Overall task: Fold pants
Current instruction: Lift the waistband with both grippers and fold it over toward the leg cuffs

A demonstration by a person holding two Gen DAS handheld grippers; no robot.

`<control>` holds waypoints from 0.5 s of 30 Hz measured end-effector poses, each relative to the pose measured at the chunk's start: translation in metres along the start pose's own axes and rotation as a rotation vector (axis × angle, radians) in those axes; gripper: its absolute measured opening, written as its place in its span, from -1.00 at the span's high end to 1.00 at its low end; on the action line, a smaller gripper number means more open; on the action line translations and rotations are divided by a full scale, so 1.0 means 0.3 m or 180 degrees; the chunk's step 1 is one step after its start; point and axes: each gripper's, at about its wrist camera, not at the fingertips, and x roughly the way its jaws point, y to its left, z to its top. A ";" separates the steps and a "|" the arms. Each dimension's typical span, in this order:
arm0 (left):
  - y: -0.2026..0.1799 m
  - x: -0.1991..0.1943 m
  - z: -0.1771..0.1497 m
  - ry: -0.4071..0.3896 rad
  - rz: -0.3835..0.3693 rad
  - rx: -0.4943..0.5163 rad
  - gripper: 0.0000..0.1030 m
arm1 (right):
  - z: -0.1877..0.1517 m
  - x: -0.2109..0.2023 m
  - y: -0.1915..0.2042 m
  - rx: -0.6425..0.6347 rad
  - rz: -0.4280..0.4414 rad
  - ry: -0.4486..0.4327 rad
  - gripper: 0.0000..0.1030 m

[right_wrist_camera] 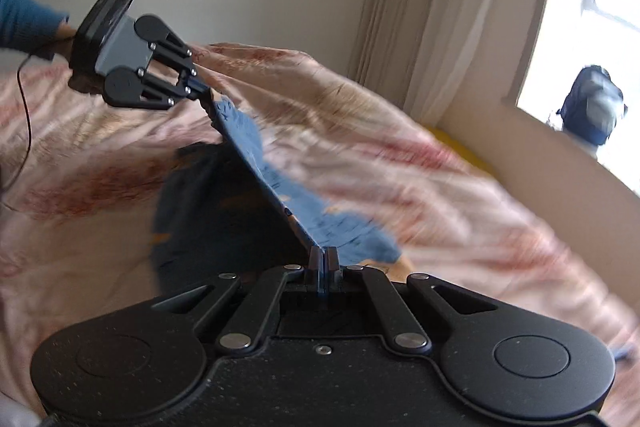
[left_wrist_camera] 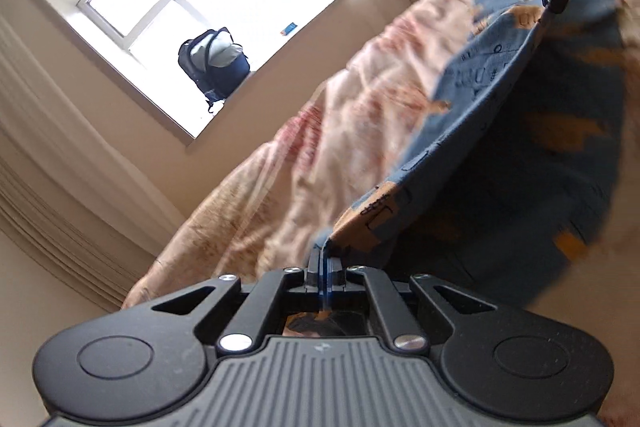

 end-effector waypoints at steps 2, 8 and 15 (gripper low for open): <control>-0.061 -0.003 -0.026 0.0030 0.0049 0.0129 0.98 | -0.076 0.030 0.043 0.0155 -0.0012 0.0015 1.00; -0.155 -0.001 -0.108 0.0172 0.0136 0.0440 0.98 | -0.203 0.074 0.101 0.0585 0.0040 -0.0061 1.00; -0.162 -0.018 -0.122 0.0224 0.0064 0.0471 0.98 | -0.220 0.078 0.089 0.0633 0.0058 -0.0169 1.00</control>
